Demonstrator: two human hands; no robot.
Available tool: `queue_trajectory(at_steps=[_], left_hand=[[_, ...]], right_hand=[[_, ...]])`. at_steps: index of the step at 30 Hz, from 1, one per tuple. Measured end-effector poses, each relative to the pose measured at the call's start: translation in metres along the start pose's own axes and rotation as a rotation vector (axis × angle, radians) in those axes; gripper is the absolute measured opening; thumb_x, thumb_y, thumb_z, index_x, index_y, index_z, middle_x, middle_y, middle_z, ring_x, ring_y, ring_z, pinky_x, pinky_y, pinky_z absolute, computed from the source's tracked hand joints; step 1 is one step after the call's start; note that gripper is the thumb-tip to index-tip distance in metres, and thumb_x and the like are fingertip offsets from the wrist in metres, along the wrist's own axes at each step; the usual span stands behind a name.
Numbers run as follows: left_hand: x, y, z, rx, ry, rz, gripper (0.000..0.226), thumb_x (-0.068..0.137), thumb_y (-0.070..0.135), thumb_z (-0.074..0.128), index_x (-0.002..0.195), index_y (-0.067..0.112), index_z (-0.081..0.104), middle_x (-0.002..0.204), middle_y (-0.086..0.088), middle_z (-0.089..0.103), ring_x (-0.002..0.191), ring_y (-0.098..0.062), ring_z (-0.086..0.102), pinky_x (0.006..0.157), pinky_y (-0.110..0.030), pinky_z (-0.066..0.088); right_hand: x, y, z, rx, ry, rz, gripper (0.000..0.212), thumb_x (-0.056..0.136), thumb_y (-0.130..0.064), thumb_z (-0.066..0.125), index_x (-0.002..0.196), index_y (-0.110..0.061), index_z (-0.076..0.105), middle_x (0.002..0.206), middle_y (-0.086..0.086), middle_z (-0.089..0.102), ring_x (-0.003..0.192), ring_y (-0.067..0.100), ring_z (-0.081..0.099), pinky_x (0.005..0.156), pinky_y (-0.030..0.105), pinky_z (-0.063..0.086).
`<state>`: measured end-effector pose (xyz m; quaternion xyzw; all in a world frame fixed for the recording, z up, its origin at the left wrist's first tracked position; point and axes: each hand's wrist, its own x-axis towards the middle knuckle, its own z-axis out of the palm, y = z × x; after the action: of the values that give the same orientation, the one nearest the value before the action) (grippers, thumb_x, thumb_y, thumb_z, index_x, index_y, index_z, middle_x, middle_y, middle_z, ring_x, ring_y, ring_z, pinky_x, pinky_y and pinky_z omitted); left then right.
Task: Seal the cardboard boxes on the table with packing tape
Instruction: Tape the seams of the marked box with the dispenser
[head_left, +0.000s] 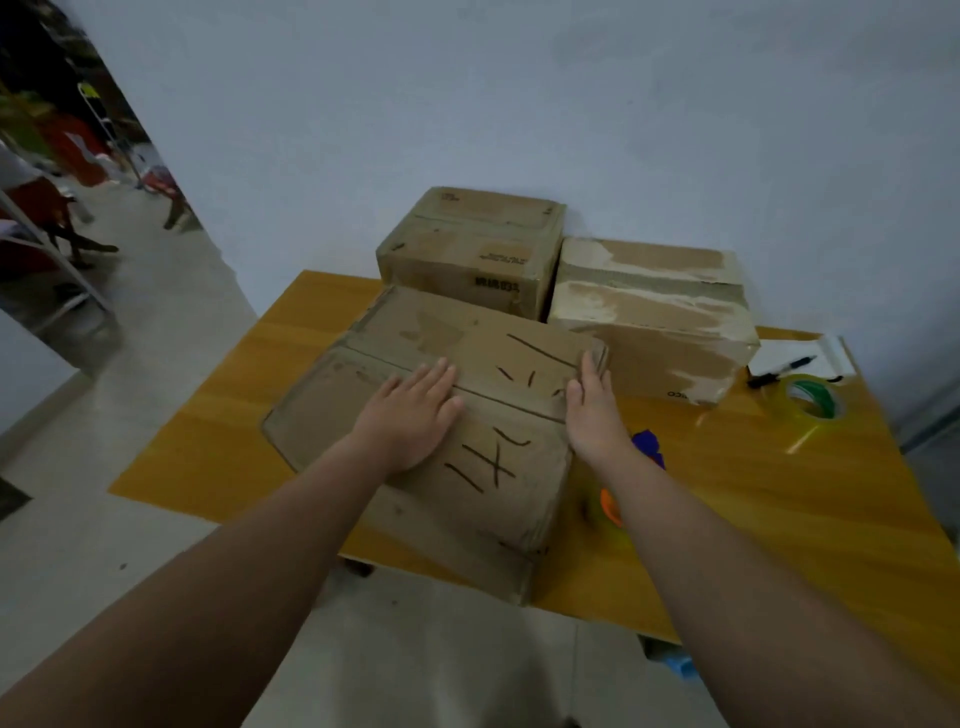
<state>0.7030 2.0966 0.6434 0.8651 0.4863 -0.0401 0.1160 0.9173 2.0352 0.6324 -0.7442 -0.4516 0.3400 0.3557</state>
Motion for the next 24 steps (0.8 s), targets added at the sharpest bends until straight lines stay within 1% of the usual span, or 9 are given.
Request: queue_trajectory(at_steps=[3,5,9,12,14,17,19,21,24], left_hand=[[0.006,-0.073,-0.019,-0.01,-0.043,-0.166,0.062,0.097,0.054,0.007,0.151,0.024,0.0,0.158,0.007,-0.006,0.144,-0.009,-0.004,0.116,-0.04,-0.001],[0.011,-0.106,-0.025,0.034,-0.05,-0.204,0.066,0.096,0.058,0.01,0.151,0.023,0.0,0.158,0.007,-0.007,0.145,-0.011,-0.003,0.116,-0.043,0.002],[0.019,-0.124,-0.02,-0.004,0.013,-0.154,0.064,0.097,0.053,0.013,0.151,0.02,0.001,0.159,0.001,-0.006,0.145,-0.016,-0.004,0.117,-0.044,0.003],[0.017,-0.114,-0.02,0.074,0.041,-0.181,0.071,0.095,0.056,0.013,0.151,0.013,0.003,0.159,-0.01,-0.004,0.145,-0.025,-0.004,0.116,-0.047,-0.001],[0.004,-0.098,-0.02,0.092,0.034,-0.081,0.082,0.089,0.067,0.011,0.151,0.013,0.004,0.158,-0.016,-0.001,0.145,-0.028,-0.003,0.116,-0.046,-0.001],[-0.036,-0.069,-0.011,0.059,-0.026,0.154,0.108,0.066,0.089,-0.002,0.151,0.022,-0.001,0.157,-0.018,-0.007,0.144,-0.032,-0.008,0.114,-0.046,-0.006],[-0.063,-0.058,-0.001,0.074,-0.074,0.222,0.12,0.054,0.097,0.0,0.149,0.025,-0.009,0.155,-0.019,-0.016,0.142,-0.033,-0.018,0.113,-0.051,-0.011],[-0.084,-0.054,0.006,0.086,-0.116,0.259,0.125,0.051,0.1,0.01,0.148,0.025,-0.015,0.153,-0.017,-0.023,0.14,-0.033,-0.024,0.111,-0.056,-0.013],[-0.102,-0.054,0.005,0.129,-0.143,0.304,0.123,0.059,0.094,0.031,0.148,0.023,-0.015,0.154,-0.015,-0.022,0.14,-0.034,-0.023,0.111,-0.059,-0.011]], right_hand=[[0.0,0.0,-0.002,-0.03,-0.001,0.022,0.052,0.105,-0.031,0.021,0.153,-0.026,0.002,0.161,0.003,-0.003,0.147,0.019,-0.004,0.117,0.036,0.006],[-0.002,0.0,0.002,-0.006,0.019,0.015,0.052,0.105,-0.03,0.023,0.153,-0.026,0.002,0.161,0.0,-0.002,0.146,0.016,-0.006,0.116,0.035,0.005],[-0.015,-0.003,0.028,-0.021,0.138,0.057,0.052,0.104,-0.032,0.023,0.153,-0.028,0.004,0.161,0.001,0.0,0.147,0.017,-0.004,0.116,0.034,0.007],[-0.03,-0.009,0.051,-0.07,0.2,0.109,0.054,0.104,-0.033,0.023,0.153,-0.028,0.0,0.161,0.002,-0.002,0.147,0.02,-0.003,0.115,0.034,0.009],[-0.044,-0.016,0.069,-0.089,0.215,0.141,0.056,0.103,-0.035,0.023,0.153,-0.028,-0.003,0.161,0.003,-0.003,0.147,0.024,0.002,0.114,0.035,0.015],[-0.069,-0.034,0.1,-0.177,0.262,0.183,0.059,0.102,-0.037,0.025,0.153,-0.025,-0.003,0.159,0.011,0.004,0.141,0.032,0.022,0.106,0.039,0.032],[-0.083,-0.043,0.115,-0.243,0.273,0.181,0.062,0.101,-0.039,0.032,0.153,-0.021,0.004,0.154,0.015,0.015,0.133,0.035,0.034,0.097,0.038,0.039],[-0.091,-0.047,0.114,-0.281,0.286,0.178,0.061,0.096,-0.045,0.043,0.148,-0.021,0.022,0.15,0.016,0.022,0.13,0.036,0.036,0.099,0.041,0.039],[-0.093,-0.049,0.092,-0.393,0.316,0.13,0.045,0.09,-0.051,0.054,0.121,-0.019,0.045,0.153,0.014,0.015,0.141,0.034,0.018,0.109,0.046,0.03]])
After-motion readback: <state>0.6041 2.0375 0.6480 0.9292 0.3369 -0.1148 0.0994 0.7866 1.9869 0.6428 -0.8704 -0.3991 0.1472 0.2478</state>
